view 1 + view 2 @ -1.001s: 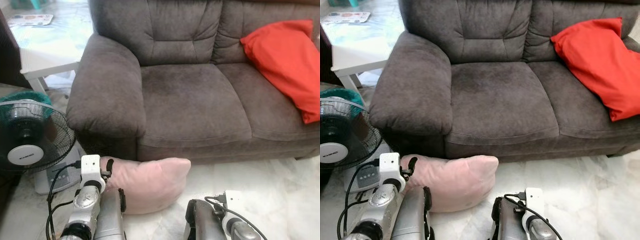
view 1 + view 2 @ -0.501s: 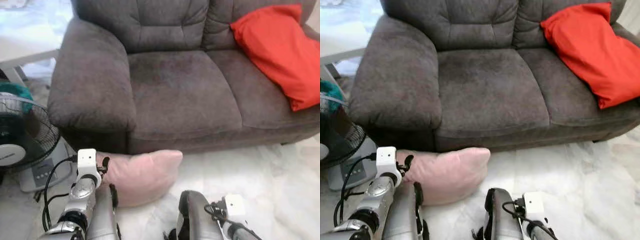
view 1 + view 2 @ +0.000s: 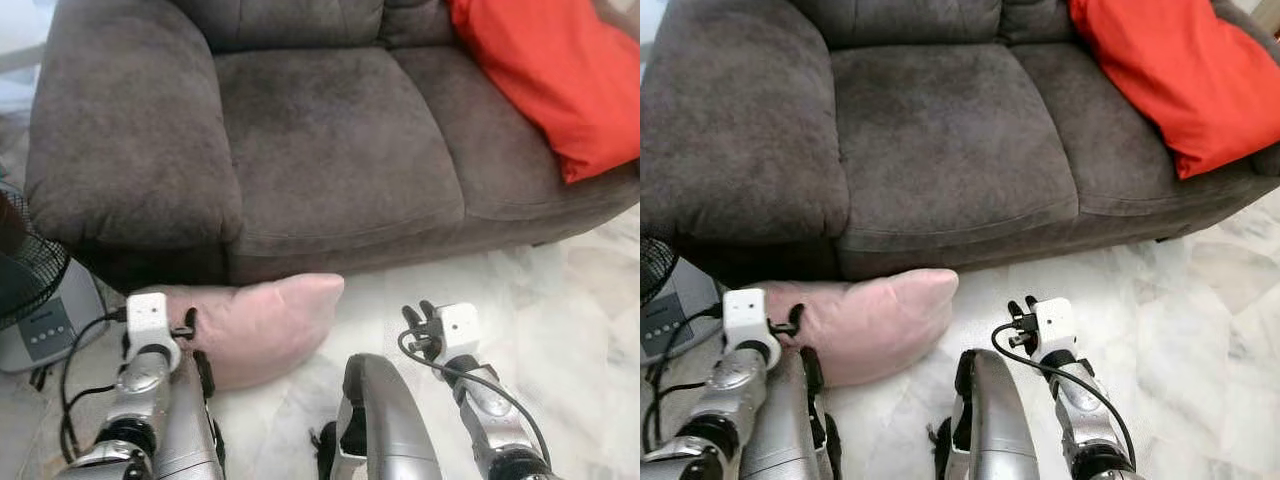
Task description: Move the pillow to the sofa from floor
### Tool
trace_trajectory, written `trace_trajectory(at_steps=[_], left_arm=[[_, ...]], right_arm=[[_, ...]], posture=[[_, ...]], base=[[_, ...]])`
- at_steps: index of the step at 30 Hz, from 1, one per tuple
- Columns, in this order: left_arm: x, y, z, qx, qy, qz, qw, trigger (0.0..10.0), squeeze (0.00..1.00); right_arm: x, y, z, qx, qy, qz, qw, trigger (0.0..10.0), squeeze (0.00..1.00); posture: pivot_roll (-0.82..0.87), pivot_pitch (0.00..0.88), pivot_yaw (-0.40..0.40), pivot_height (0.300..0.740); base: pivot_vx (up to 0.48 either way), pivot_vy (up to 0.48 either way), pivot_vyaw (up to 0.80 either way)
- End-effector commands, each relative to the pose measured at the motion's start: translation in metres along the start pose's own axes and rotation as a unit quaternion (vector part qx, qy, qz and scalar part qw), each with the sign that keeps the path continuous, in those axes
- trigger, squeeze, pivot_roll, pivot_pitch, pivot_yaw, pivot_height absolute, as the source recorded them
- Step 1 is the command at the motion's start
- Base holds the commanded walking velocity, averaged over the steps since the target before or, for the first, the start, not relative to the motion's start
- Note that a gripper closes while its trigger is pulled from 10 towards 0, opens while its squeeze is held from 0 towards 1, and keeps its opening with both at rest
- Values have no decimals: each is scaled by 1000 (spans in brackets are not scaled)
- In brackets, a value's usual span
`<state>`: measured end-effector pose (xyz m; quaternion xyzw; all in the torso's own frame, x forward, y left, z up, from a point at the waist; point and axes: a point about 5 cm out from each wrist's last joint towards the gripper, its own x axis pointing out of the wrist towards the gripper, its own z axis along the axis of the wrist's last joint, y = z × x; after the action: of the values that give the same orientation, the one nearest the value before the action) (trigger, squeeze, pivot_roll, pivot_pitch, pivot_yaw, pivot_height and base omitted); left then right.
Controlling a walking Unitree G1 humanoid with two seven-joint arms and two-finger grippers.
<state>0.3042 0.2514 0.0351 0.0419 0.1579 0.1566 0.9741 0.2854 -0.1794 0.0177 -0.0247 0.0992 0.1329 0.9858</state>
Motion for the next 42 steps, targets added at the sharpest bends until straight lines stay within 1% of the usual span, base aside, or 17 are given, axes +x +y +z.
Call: trace_trajectory(at_steps=[1, 3, 6, 9, 10, 14, 16, 18, 23, 24, 28, 29, 35, 36, 37, 38, 42], left_arm=[[-2, 0, -7, 19, 21, 25, 999, 10000, 1000], [-1, 2, -5, 17, 14, 34, 999, 10000, 1000], [0, -2, 2, -4, -5, 18, 1000, 10000, 1000], [0, -5, 6, -9, -17, 5, 1000, 10000, 1000], [1, -5, 9, -9, -22, 3, 1000, 10000, 1000], [3, 2, 10, 4, -21, 17, 1000, 10000, 1000], [2, 11, 7, 7, -14, 39, 999, 10000, 1000], [2, 16, 7, 9, -14, 51, 999, 10000, 1000], [2, 23, 7, -3, -14, 68, 998, 10000, 1000], [2, 24, 5, -8, -11, 72, 997, 10000, 0], [1, 23, 5, -21, -13, 68, 997, 10000, 0], [1, 24, 4, -35, -15, 64, 997, 10000, 0], [0, 28, 2, -39, -6, 76, 996, 10000, 0], [0, 30, 0, -41, 0, 84, 996, 10000, 0], [-2, 35, -6, -46, 19, 103, 993, 10000, 0], [-3, 37, -9, -43, 28, 111, 993, 10000, 0], [-6, 39, -18, -32, 48, 115, 992, 10000, 0]], right_arm=[[0, -3, 3, 5, -3, -1, 1000, 10000, 0], [3, -3, 7, 4, -8, 3, 1000, 10000, 0], [3, -4, 10, 1, -16, 9, 1000, 10000, 0], [2, -5, 14, -5, -24, 12, 1000, 10000, 0], [1, -6, 19, -10, -35, 15, 999, 10000, 0], [-3, -11, 31, -20, -55, 20, 998, 10000, 0], [-4, -12, 39, -28, -64, 26, 997, 10000, 0], [-5, -13, 42, -31, -67, 29, 997, 10000, 0], [-5, -14, 48, -37, -72, 35, 996, 10000, 0], [-7, -15, 52, -42, -72, 38, 996, 10000, 0], [-11, -19, 56, -44, -71, 37, 996, 10000, 0], [-13, -21, 60, -49, -69, 37, 996, 10000, 0], [-16, -26, 66, -56, -68, 36, 995, 10000, 0], [-17, -27, 67, -57, -67, 37, 995, 10000, 0], [-17, -26, 69, -58, -67, 39, 995, 10000, 0], [-16, -25, 70, -58, -67, 41, 995, 10000, 0], [-16, -23, 74, -57, -67, 44, 995, 10000, 0]], posture=[[84, 325, -238, 519], [84, 327, -242, 519], [69, 336, -256, 519], [61, 339, -262, 519], [48, 343, -273, 519], [37, 348, -288, 519], [25, 353, -308, 519], [22, 357, -315, 519], [8, 363, -334, 519], [-5, 365, -347, 519], [-18, 366, -357, 519], [-26, 364, -364, 519], [-42, 369, -382, 519], [-43, 371, -387, 519], [-42, 373, -388, 519], [-43, 374, -389, 519], [-47, 380, -390, 519]], base=[[0, 0, 0], [0, 0, 0], [0, 0, 0], [0, 0, 0], [0, 0, 0], [0, 0, 0], [0, 0, 0], [0, 0, 0], [0, 0, 0], [0, 0, 0], [0, 0, 0], [0, 0, 0], [0, 0, 0], [0, 0, 0], [0, 0, 0], [0, 0, 0], [0, 0, 0]])
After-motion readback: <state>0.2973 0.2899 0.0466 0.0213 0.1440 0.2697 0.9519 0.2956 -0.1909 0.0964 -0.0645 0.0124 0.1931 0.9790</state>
